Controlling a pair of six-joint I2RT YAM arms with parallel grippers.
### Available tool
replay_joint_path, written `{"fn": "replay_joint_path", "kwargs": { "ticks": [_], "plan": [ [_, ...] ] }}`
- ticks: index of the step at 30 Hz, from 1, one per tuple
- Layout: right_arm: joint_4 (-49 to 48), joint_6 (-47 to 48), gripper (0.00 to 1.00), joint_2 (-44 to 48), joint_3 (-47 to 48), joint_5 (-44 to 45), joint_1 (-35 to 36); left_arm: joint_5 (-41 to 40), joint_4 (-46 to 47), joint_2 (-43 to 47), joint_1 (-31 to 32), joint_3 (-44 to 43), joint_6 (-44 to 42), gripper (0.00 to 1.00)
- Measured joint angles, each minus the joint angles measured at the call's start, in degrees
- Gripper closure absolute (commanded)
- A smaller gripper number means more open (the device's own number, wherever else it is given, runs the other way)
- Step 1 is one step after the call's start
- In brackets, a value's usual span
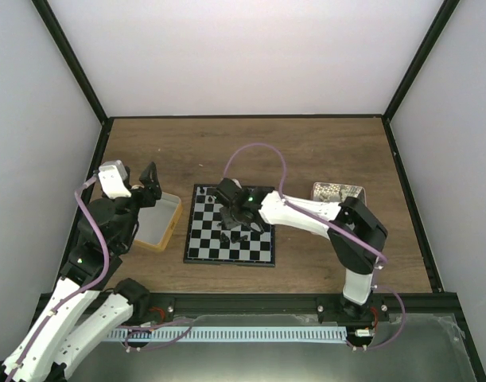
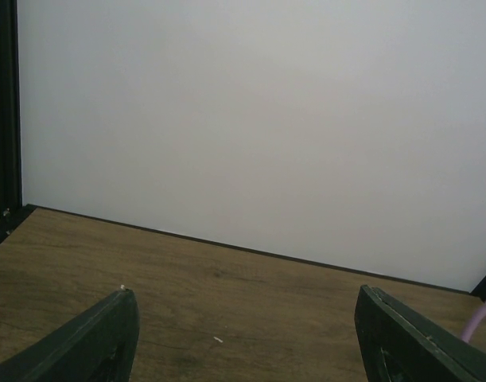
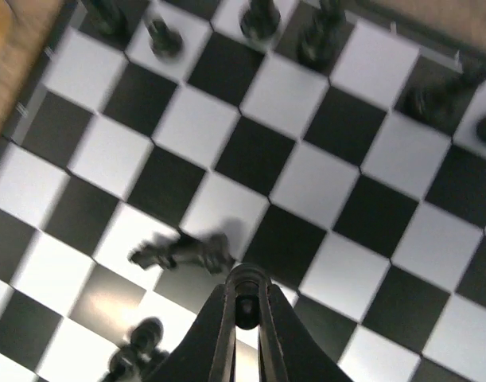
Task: Set up the chess pieces on the board
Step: Place the chess piece on the chessboard.
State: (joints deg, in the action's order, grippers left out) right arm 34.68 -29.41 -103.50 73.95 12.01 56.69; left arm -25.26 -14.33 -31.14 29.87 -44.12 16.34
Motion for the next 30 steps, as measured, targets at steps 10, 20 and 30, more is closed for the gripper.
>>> {"fn": "replay_joint_path", "kwargs": {
  "ticks": [10,20,30],
  "plan": [
    [-3.15,3.06,0.94,-9.70,12.52,-1.81,-1.84,-0.07,-0.04,0.37,0.00,0.02,0.00,0.24],
    [-3.17,4.11,0.94,-17.88,18.71,-2.99,-4.26,-0.04,-0.20,0.39,0.00,0.02,0.00,0.24],
    [-2.93,4.44,0.89,-20.44,21.07,-2.97,-5.22,-0.04,-0.39,0.39,0.00,0.07,0.00,0.24]
  ]
}}
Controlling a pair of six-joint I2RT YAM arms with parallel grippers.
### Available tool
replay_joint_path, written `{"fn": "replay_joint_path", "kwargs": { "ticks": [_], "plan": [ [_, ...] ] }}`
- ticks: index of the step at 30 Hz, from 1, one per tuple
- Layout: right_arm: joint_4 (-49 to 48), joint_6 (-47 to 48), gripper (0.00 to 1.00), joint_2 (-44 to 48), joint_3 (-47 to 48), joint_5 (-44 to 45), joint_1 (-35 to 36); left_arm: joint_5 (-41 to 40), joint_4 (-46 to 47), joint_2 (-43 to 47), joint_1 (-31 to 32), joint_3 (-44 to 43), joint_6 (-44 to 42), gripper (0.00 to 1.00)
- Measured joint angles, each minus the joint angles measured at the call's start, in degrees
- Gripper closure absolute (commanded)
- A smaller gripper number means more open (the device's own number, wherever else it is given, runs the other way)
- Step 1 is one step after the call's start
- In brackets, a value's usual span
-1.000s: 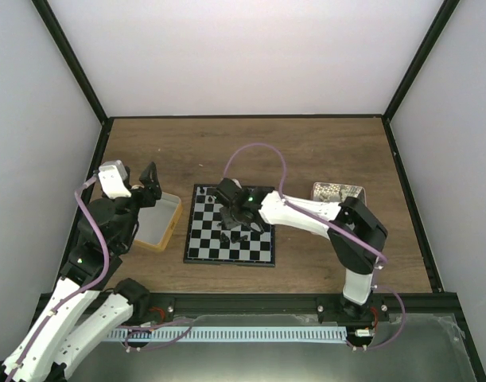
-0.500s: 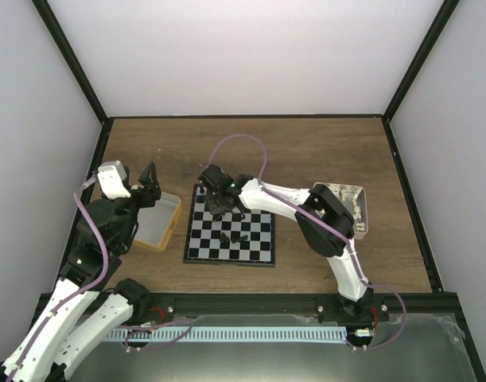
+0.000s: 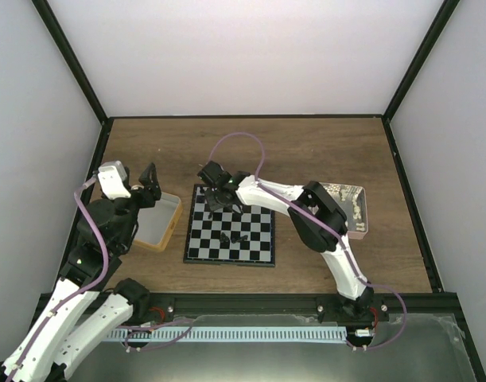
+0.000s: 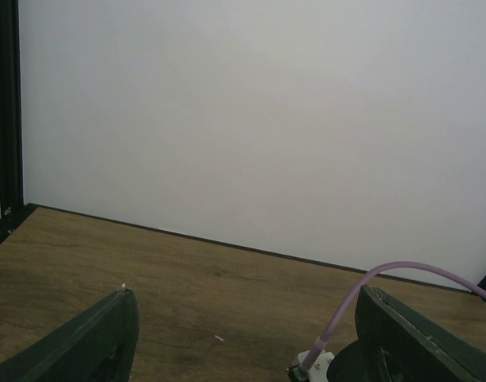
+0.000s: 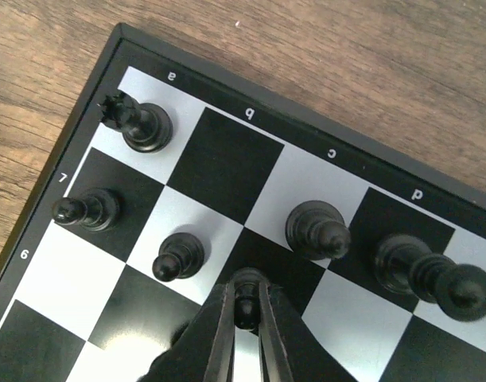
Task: Set up the chess pieces on the board
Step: Place the chess piece on the chessboard.
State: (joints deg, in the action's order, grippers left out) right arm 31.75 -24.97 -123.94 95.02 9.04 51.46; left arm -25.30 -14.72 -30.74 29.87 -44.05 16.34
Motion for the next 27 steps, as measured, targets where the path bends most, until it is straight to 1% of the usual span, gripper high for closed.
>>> {"fn": "replay_joint_path", "kwargs": {
  "ticks": [7,15,19,25,27],
  "plan": [
    [0.28,0.13,0.86,-0.44,0.63,-0.04,-0.02,0.00,-0.02,-0.02,-0.02,0.04,0.00,0.24],
    [1.44,0.09,0.87,-0.44,0.63,0.02,-0.02,0.00,-0.04,-0.07,-0.17,0.04,0.00,0.24],
    [1.95,0.09,0.86,-0.44,0.63,0.15,-0.02,0.00,-0.04,-0.07,-0.22,0.04,0.00,0.24],
    [2.21,-0.13,0.75,-0.26,0.63,-0.07,-0.02,0.02,-0.04,-0.17,-0.26,0.04,0.00,0.24],
    [2.34,-0.39,0.73,0.31,0.61,-0.24,-0.02,0.04,-0.04,-0.35,-0.26,0.04,0.02,0.24]
  ]
}}
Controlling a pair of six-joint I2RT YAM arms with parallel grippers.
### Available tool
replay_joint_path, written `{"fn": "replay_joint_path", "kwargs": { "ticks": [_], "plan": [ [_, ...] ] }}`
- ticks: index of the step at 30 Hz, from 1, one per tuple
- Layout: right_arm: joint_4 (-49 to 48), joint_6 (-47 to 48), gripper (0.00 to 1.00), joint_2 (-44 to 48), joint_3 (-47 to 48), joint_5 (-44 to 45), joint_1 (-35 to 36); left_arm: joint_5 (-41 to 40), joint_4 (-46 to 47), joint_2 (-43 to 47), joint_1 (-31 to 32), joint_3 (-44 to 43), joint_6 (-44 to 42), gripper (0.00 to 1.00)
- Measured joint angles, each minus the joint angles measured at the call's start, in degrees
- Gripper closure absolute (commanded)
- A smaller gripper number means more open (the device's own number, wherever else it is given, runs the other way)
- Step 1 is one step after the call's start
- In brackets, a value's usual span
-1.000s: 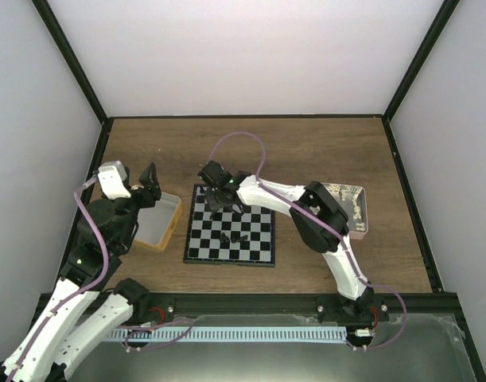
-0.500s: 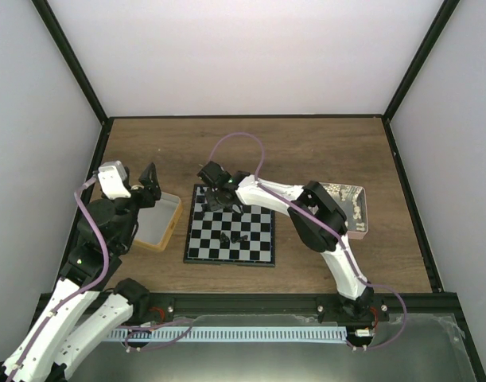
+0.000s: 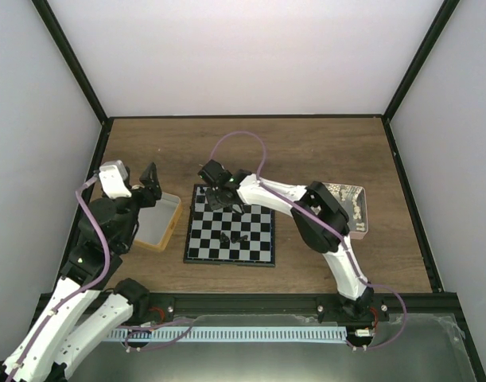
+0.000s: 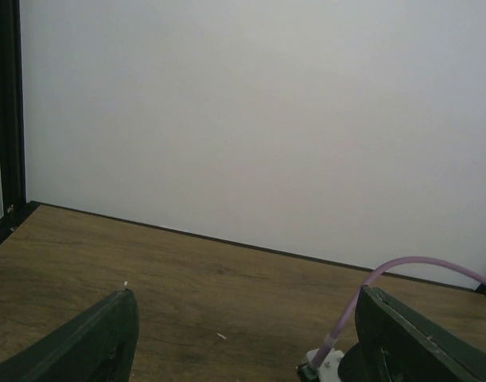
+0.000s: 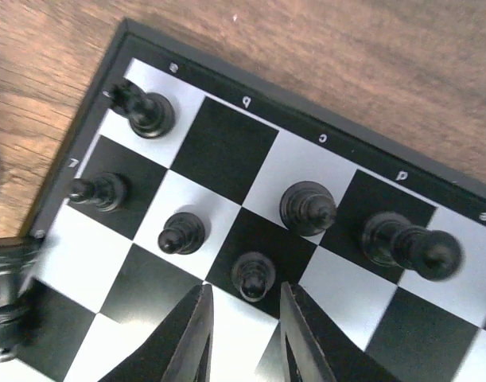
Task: Set up the chess pieces on the board
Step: Place the chess piece on the chessboard, then pick up the chess piece from the chessboard.
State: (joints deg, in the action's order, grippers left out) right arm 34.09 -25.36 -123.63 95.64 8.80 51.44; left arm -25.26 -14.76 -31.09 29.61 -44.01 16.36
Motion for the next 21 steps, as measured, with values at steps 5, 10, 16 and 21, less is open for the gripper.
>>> {"fn": "replay_joint_path", "kwargs": {
  "ticks": [5,10,16,21],
  "plan": [
    [-1.73,-1.18,0.69,6.60,-3.72,-0.17,0.00,0.15,0.00,-1.55,0.00,0.00,0.42,0.24],
    [-6.05,-3.17,0.68,18.67,-12.94,0.00,-0.17,0.87,-0.98,-6.10,0.00,0.00,4.63,0.25],
    [-12.17,-5.66,0.68,29.22,-26.27,0.26,-0.52,4.68,-4.37,-17.07,-0.02,0.00,12.20,0.28],
    [-14.99,-7.02,0.68,33.66,-35.21,-0.07,-0.74,10.75,-6.19,-26.16,-0.02,0.11,15.06,0.29]
  ]
}}
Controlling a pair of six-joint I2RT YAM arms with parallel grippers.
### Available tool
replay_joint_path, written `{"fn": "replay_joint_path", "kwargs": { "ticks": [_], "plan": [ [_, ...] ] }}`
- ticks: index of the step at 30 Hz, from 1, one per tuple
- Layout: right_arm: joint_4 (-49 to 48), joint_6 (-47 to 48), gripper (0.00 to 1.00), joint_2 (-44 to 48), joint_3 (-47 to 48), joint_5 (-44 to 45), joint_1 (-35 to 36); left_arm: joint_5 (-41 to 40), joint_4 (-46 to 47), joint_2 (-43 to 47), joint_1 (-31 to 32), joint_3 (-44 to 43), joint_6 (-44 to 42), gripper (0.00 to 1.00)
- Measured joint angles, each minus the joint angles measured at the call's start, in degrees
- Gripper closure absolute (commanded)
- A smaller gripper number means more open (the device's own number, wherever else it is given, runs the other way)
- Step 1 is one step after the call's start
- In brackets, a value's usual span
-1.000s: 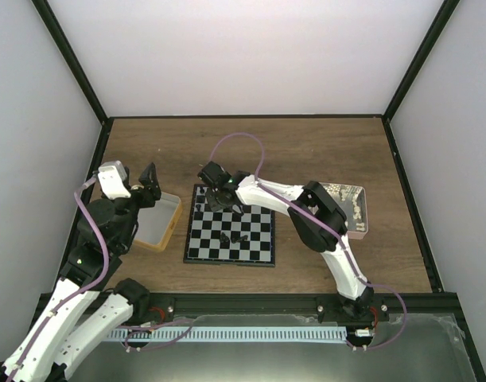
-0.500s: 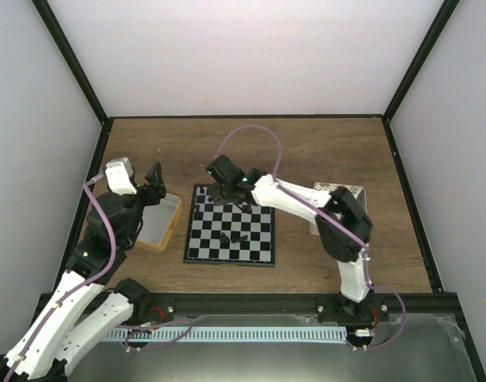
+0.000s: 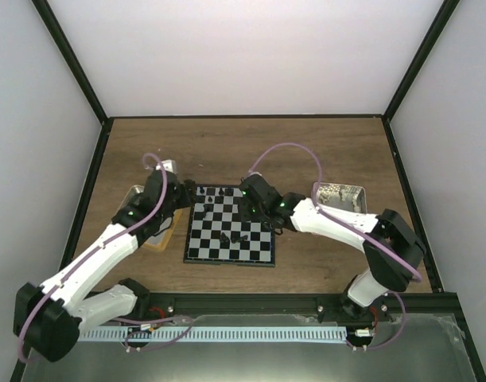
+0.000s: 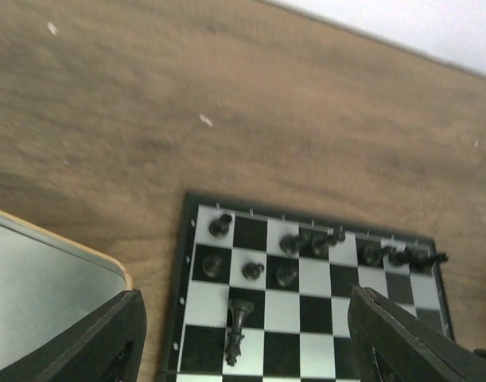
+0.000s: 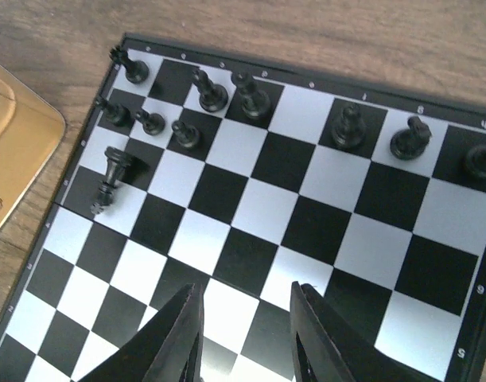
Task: Set up the chess pieces on the board
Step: Pick up the chess piece from the chessboard.
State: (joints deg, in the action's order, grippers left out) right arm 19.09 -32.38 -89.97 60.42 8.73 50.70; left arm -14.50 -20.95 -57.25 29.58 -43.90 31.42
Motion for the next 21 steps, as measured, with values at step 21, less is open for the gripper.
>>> {"fn": "replay_joint_path", "kwargs": {
  "ticks": [21],
  "plan": [
    [-5.95,-0.26,0.68,5.99,-8.00,-2.12,-1.46,9.70,-4.68,-36.59,2.43,-12.52,-5.09,0.60]
  ]
}}
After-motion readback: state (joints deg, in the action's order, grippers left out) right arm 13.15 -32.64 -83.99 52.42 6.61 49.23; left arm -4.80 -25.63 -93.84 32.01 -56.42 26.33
